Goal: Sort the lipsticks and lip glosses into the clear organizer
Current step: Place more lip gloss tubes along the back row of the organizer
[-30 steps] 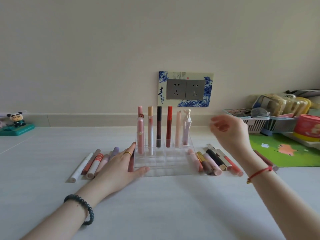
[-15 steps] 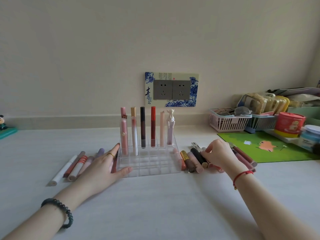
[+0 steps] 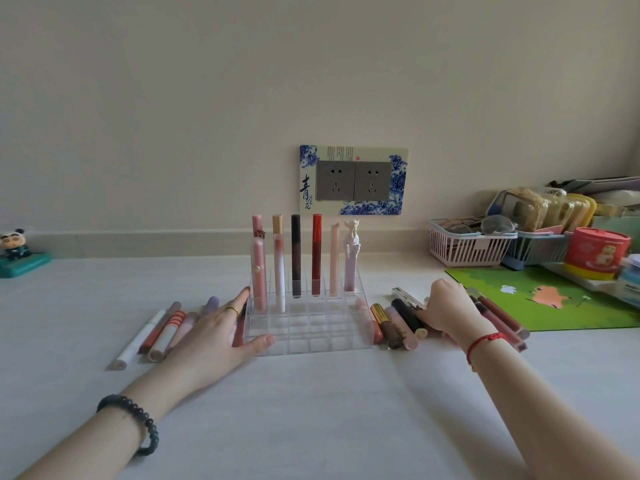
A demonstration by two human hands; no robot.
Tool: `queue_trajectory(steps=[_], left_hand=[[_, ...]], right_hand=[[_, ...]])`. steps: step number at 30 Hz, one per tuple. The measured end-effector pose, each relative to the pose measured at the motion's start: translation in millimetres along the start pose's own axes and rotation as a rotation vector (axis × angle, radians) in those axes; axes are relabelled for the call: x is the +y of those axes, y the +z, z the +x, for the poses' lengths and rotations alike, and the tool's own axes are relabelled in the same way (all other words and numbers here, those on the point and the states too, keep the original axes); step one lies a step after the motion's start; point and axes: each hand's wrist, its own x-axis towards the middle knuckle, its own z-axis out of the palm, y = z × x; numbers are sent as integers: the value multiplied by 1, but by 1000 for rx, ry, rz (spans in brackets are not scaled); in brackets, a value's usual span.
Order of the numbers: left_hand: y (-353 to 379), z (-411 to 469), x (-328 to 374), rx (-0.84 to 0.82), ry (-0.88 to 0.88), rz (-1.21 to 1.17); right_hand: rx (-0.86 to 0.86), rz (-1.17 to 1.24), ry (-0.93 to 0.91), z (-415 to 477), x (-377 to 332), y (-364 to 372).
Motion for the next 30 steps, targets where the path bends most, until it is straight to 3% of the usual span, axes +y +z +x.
queue_trajectory(steps=[5, 9, 13, 18, 30], left_hand=[[-2, 0, 1, 5, -6, 10], [-2, -1, 1, -2, -16, 20], [-4, -3, 4, -5, -5, 7], [-3, -5, 5, -6, -11, -53], [-1, 0, 3, 63, 57, -62]], right_hand=[[90, 126, 15, 1, 4, -4], [291, 508, -134, -11, -2, -22], [126, 990, -340, -34, -42, -39], [41, 913, -515, -37, -95, -31], [16, 681, -515, -22, -136, 4]])
